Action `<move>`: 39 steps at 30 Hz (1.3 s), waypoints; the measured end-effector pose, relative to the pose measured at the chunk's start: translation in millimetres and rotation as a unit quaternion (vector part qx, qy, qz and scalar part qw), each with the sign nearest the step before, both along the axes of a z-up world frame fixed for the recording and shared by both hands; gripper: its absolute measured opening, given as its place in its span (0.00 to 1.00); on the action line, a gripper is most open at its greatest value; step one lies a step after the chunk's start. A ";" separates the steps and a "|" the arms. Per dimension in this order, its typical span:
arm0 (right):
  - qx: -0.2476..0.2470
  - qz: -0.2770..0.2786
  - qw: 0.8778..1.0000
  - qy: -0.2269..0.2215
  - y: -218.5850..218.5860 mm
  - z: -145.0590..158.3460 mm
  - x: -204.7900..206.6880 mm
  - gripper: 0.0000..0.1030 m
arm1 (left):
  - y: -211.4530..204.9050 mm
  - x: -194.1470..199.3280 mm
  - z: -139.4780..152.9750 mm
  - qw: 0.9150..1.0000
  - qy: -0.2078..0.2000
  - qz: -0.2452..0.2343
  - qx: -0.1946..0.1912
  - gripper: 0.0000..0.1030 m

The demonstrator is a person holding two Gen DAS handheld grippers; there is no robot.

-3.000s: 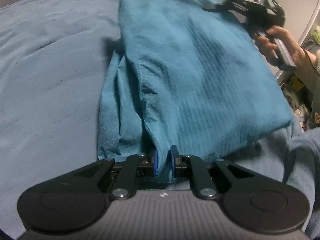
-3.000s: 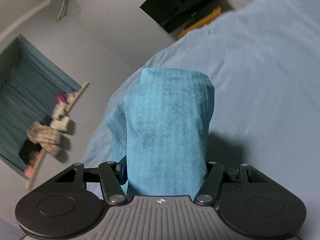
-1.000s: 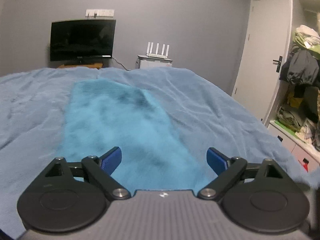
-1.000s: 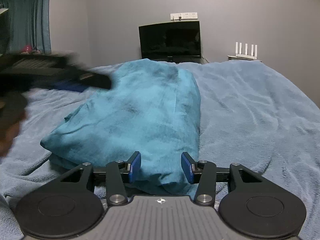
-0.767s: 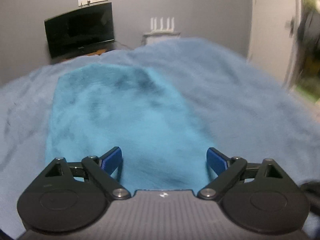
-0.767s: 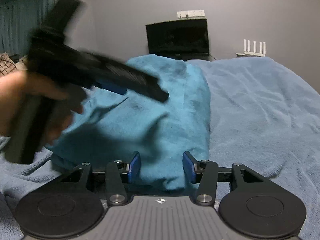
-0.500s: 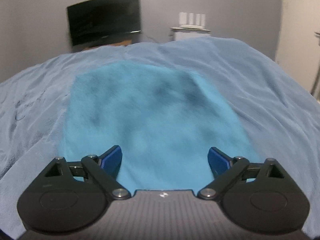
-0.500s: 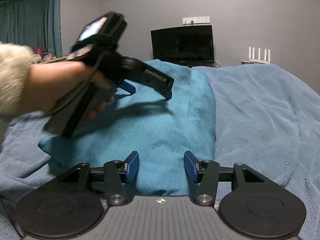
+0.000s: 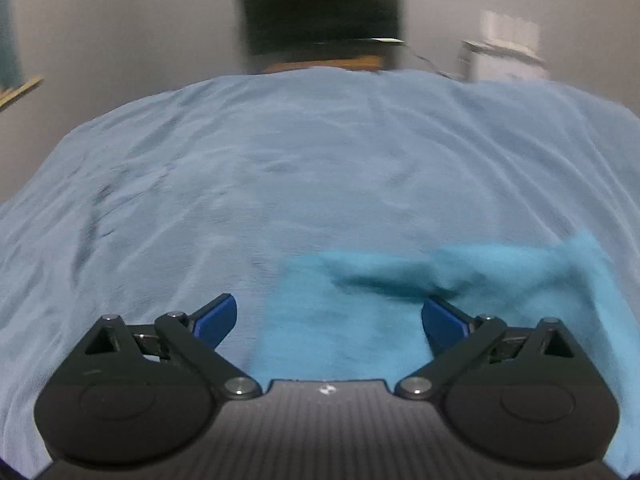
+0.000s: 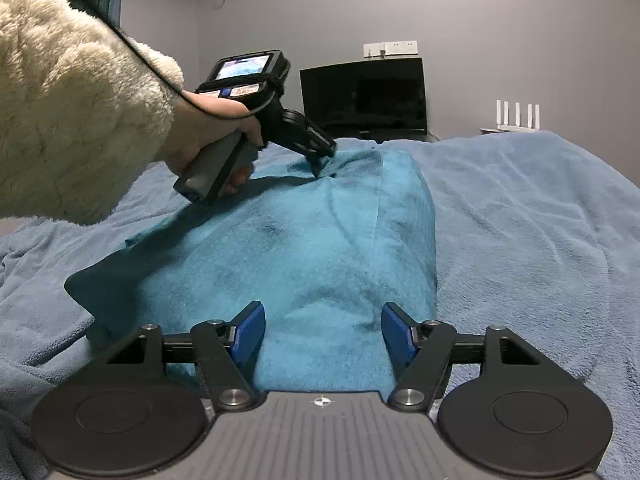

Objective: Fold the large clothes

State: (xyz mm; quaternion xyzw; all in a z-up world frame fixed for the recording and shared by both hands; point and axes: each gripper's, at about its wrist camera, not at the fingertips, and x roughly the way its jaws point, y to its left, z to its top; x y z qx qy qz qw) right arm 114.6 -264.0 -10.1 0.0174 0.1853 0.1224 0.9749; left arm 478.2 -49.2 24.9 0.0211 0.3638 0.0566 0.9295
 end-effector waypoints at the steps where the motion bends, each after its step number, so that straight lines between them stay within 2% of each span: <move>1: -0.001 0.000 1.000 0.000 0.1 0.3 -0.3 0.68 | 6.5 -3.9 3.2 1.000 -0.015 0.012 -0.010 0.98; 5: 0.001 0.000 1.000 0.001 0.0 -0.8 2.4 0.71 | 29.7 -41.5 16.3 0.995 -0.060 0.015 -0.079 0.98; 7: 0.004 -0.001 1.000 0.003 -1.0 -0.5 3.4 0.71 | 34.5 -72.9 23.8 0.994 -0.068 0.004 -0.089 0.98; 10: 0.006 -0.003 1.000 0.007 -1.2 0.0 3.2 0.73 | 37.9 -123.6 29.2 0.994 -0.070 -0.036 -0.077 0.98; 12: 0.007 -0.003 1.000 0.013 -1.3 0.6 2.5 0.74 | 38.1 -155.9 29.0 0.994 -0.055 -0.066 -0.066 0.98; 16: 0.017 -0.004 0.999 0.038 -6.5 2.8 0.9 0.74 | 39.4 -216.8 8.7 0.994 -0.018 -0.099 -0.034 0.98; 20: 0.014 -0.015 0.997 0.074 -11.5 5.7 -7.9 0.74 | 52.6 -258.9 -15.9 0.995 0.011 -0.096 0.016 0.98; 22: 0.016 -0.021 0.995 0.097 -13.9 5.4 -15.5 0.73 | 69.2 -274.4 -19.2 0.996 0.018 -0.083 0.017 0.98; 25: 0.024 -0.036 0.987 0.156 -20.2 -2.4 -22.2 0.72 | 99.6 -298.7 -19.7 0.998 0.038 -0.051 -0.001 0.98; 26: 0.029 -0.044 0.986 0.160 -22.4 -3.3 -25.5 0.71 | 105.8 -307.5 -17.6 0.998 0.037 -0.045 -0.006 0.98; 31: 0.020 -0.056 0.989 0.133 -18.4 4.9 -44.6 0.77 | 121.7 -352.5 -2.5 0.999 0.022 -0.047 -0.008 0.98; 35: -0.015 -0.052 0.990 0.132 -4.3 3.4 -59.6 0.82 | 117.8 -387.0 3.7 0.997 -0.004 -0.074 -0.036 0.98; 39: -0.061 -0.053 0.991 0.107 13.1 4.2 -78.1 0.95 | 101.0 -408.2 0.7 0.993 -0.035 -0.098 -0.055 0.99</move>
